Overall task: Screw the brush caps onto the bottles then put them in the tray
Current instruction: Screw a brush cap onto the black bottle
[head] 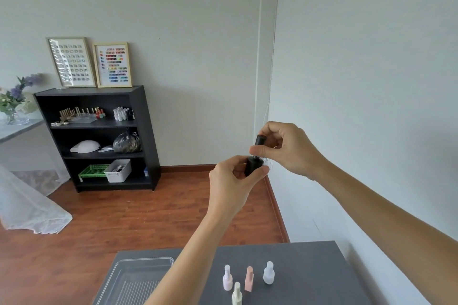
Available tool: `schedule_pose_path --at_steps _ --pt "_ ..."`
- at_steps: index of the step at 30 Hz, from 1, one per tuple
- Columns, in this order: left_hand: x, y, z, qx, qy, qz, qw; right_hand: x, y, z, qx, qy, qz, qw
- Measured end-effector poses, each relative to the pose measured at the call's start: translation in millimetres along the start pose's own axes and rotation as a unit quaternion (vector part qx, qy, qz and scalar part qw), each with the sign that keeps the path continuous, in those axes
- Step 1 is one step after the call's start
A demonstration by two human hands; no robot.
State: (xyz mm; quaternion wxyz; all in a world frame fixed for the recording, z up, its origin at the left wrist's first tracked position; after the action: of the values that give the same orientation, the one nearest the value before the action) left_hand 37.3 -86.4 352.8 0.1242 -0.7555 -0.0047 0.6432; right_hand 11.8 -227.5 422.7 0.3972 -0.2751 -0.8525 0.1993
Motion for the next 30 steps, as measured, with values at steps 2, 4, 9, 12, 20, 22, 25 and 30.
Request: schedule_pose_path --at_steps 2,4,9,12,20,22,25,30 --pt "0.1 0.9 0.2 0.001 -0.002 0.0 1.0 -3.4 0.1 -0.6 0.006 0.011 0.046 0.999" --pt "1.3 2.0 0.4 0.002 -0.006 0.004 1.0 -6.9 1.6 -0.7 0.02 0.017 0.053 0.998" --pt "3.8 5.3 0.5 0.01 -0.017 0.007 1.0 -4.7 4.4 1.0 0.086 -0.002 -0.121 0.989" --pt "5.2 6.8 0.7 0.009 -0.018 0.003 1.0 -6.8 -1.9 -1.2 0.061 -0.007 -0.114 0.992" --pt "7.7 12.9 -0.7 0.003 -0.01 -0.017 1.0 -8.8 -9.6 -7.7 -0.038 -0.014 0.093 0.995" --pt "7.8 14.3 -1.0 0.005 -0.009 -0.015 1.0 -8.7 -6.5 -6.9 -0.022 -0.014 0.134 0.991" --pt "9.1 13.3 -2.8 0.005 -0.018 -0.005 1.0 -14.0 -0.4 -4.4 0.041 -0.016 0.05 0.998" --pt "11.4 11.2 -6.5 0.003 -0.022 -0.007 1.0 -23.6 3.8 2.2 0.101 0.005 -0.135 0.986"
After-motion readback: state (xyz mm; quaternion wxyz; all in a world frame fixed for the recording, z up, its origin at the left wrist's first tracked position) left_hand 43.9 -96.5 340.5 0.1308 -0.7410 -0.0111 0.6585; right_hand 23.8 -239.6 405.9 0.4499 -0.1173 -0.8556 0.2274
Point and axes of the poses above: each hand's wrist, its own z-axis away from the middle knuckle, its own y-axis out of the palm, x = y × z, the point moved 7 cm from there along -z, towards the middle knuckle, and after that the axes turned 15 degrees about -y, right-handed, at the moved point
